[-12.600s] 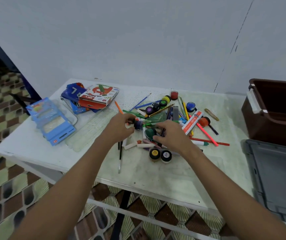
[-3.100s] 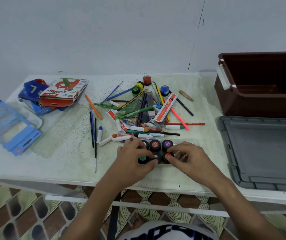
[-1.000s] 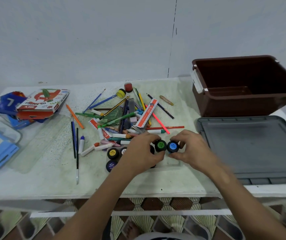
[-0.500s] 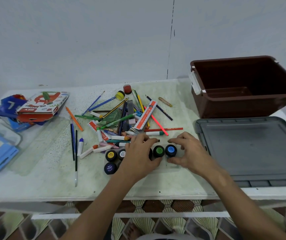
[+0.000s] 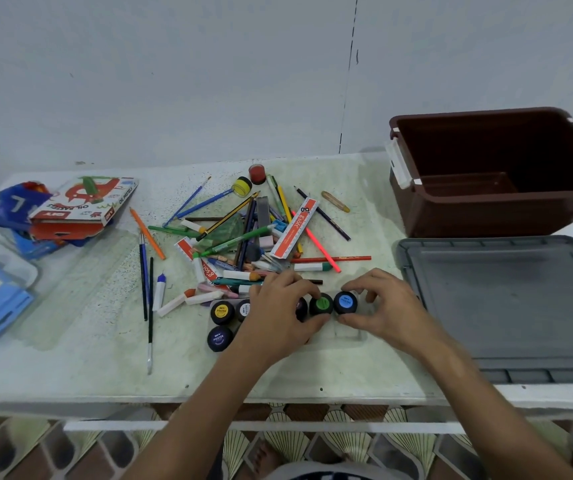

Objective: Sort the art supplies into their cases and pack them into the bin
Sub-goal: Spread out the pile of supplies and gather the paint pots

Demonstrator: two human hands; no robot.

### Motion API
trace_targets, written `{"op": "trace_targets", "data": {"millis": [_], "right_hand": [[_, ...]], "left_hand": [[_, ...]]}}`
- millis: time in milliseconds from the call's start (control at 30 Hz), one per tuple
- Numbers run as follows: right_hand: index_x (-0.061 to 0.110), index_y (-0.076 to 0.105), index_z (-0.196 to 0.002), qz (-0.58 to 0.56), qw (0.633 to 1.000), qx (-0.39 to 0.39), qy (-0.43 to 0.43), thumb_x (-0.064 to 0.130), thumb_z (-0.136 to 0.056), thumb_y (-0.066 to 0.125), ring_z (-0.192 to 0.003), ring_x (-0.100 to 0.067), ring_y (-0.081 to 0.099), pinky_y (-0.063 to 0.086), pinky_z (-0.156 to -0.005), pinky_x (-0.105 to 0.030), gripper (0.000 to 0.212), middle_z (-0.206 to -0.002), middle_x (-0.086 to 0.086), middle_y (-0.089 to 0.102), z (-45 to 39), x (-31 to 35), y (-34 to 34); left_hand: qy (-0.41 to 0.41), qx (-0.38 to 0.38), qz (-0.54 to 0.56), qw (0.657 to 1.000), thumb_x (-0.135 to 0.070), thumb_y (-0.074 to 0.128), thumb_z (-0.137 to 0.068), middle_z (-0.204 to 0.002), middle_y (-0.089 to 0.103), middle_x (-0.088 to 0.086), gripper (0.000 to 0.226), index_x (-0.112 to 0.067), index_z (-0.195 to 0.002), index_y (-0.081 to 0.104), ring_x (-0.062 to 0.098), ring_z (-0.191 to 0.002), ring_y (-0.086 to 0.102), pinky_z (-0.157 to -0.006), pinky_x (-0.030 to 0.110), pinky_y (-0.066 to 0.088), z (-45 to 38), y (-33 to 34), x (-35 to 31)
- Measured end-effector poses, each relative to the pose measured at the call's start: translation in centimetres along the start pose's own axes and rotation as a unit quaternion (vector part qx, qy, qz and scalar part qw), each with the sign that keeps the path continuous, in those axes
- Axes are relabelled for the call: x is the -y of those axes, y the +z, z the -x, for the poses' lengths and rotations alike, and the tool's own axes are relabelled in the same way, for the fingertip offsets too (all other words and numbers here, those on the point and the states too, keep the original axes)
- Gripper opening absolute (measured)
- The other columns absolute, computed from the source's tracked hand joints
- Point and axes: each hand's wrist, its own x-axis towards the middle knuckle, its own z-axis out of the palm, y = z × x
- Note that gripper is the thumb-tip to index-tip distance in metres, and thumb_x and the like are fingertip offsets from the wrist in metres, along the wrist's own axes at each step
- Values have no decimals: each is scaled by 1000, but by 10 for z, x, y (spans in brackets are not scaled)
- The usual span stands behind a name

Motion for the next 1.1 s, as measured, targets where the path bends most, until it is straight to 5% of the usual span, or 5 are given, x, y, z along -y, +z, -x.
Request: {"op": "trace_targets", "data": {"millis": [200, 433, 900, 1000, 1100], "right_hand": [[34, 62, -99, -1, 999, 38, -12, 36, -65, 85, -81, -2, 52, 36, -63, -8, 41, -99, 14, 55, -8, 1, -6], [23, 71, -105, 0, 1000, -3, -29, 29, -64, 87, -78, -2, 51, 39, -65, -6, 44, -98, 10, 56, -4, -2, 0], [27, 68, -107, -19, 999, 14, -22, 36, -63, 87, -80, -3, 51, 39, -66, -7, 49, -100, 15, 55, -1, -1, -2], [33, 66, -108, -34, 998, 42, -28, 46, -60, 85, -86, -2, 52, 42, -70, -13, 53, -102, 19, 55, -8, 4, -14], [30, 68, -106, -52, 997, -2, -65, 45, -66, 81, -83, -1, 54, 42, -69, -11, 45, -97, 15, 59, -40, 20, -28]], "left_hand": [[2, 38, 5, 999, -47, 71, -77, -106, 51, -12, 32, -33, -104, 63, 10, -105, 41, -85, 32, 26, -6, -7, 3], [90, -25, -27, 995, -35, 69, -80, -99, 62, -13, 14, -28, -91, 75, 14, -92, 50, -72, 35, 31, 4, 5, 6], [44, -40, 26, 998, -46, 69, -72, -98, 59, -22, 18, -33, -84, 71, 8, -97, 43, -74, 34, 28, 5, 10, 10], [34, -26, 101, 994, -47, 71, -75, -98, 60, -19, 21, -29, -86, 72, 3, -94, 47, -81, 32, 39, -2, -4, 15], [-15, -98, 108, 989, -30, 72, -81, -91, 61, -11, 12, -21, -90, 73, 4, -85, 54, -79, 30, 49, -30, -34, 33]]}}
